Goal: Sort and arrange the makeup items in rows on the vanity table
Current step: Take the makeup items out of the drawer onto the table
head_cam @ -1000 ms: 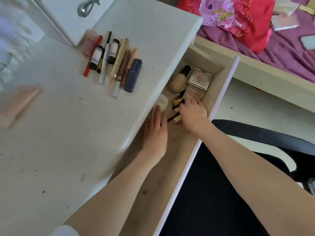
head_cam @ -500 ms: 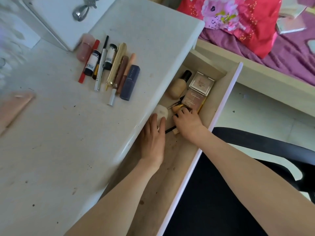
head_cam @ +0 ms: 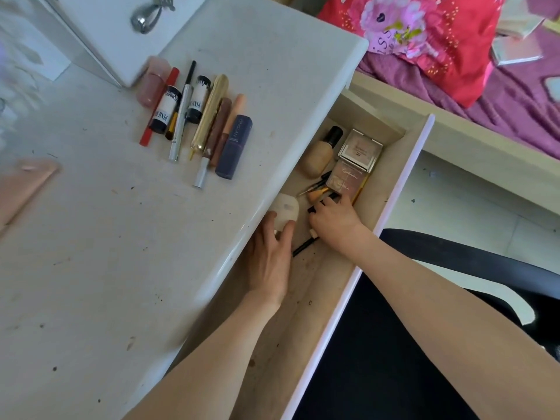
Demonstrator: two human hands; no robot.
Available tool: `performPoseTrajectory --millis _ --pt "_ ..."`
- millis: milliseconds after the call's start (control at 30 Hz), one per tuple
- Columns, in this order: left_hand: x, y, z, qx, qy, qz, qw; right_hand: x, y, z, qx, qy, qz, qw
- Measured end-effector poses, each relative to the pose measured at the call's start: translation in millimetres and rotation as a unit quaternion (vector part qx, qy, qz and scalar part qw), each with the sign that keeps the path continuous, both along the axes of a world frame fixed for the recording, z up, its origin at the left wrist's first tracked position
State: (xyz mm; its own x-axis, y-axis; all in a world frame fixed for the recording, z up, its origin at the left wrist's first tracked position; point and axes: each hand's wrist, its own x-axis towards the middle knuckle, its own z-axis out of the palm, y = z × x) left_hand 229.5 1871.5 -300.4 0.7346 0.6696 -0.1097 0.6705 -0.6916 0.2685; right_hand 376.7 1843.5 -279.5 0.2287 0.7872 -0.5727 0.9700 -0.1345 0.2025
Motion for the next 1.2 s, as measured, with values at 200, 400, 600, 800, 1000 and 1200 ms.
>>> performPoseTrajectory --millis 200,400,600,800,1000,1200 --pt "5 -2 0 -0.031 -0.032 0.031 0.999 4 -1 -1 -0.017 0.004 0.027 0.999" --pt "-8 -16 9 -0.096 -0.071 0.024 0.993 1 -1 6 -0.088 0.027 -0.018 0.996" --pt "-19 -25 40 -0.122 -0.140 0.070 0.980 -13 -14 30 -0.053 0.020 -0.025 0.998" --pt "-40 -33 76 -0.111 -0.121 0.048 0.985 -27 -31 66 0.002 0.051 -0.075 0.996" --pt "-70 -26 119 -0.157 -0.160 0.080 0.971 -63 -40 109 0.121 0.102 -0.220 0.963" --pt "-123 5 158 -0.187 -0.264 0.133 0.937 -114 -28 149 0.181 0.138 -0.310 0.923"
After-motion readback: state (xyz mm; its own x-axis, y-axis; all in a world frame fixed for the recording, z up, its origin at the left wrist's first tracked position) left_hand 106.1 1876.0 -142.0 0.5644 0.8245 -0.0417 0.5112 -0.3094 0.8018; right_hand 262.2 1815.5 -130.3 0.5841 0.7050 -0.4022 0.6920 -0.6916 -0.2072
